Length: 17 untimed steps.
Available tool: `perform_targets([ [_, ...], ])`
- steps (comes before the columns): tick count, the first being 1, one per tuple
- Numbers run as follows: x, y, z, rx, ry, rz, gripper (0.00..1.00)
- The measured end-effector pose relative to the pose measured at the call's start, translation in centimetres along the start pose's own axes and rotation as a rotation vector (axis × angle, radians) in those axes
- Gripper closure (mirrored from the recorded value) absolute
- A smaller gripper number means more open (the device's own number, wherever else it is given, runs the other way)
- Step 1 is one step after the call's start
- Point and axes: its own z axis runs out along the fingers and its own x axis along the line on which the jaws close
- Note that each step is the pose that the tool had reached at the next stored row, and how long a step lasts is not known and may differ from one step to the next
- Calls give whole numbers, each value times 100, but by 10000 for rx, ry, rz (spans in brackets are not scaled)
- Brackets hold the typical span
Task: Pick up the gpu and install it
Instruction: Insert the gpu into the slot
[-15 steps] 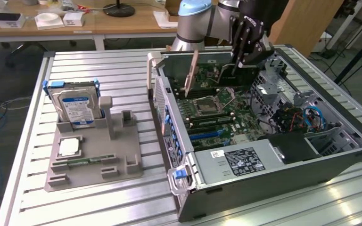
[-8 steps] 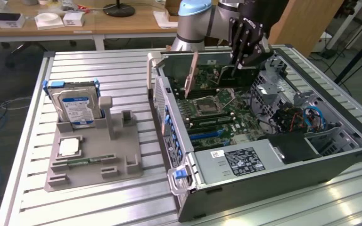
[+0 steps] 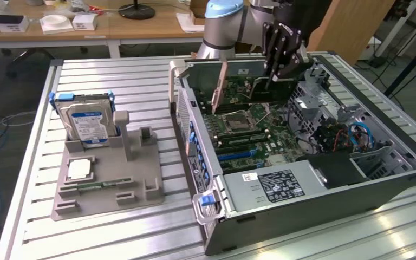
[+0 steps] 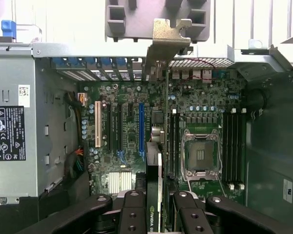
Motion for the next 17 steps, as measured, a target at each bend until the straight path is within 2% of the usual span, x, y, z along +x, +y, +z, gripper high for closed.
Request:
perform_targets([
  [17,2,-14,82,-1,1,-26,74],
])
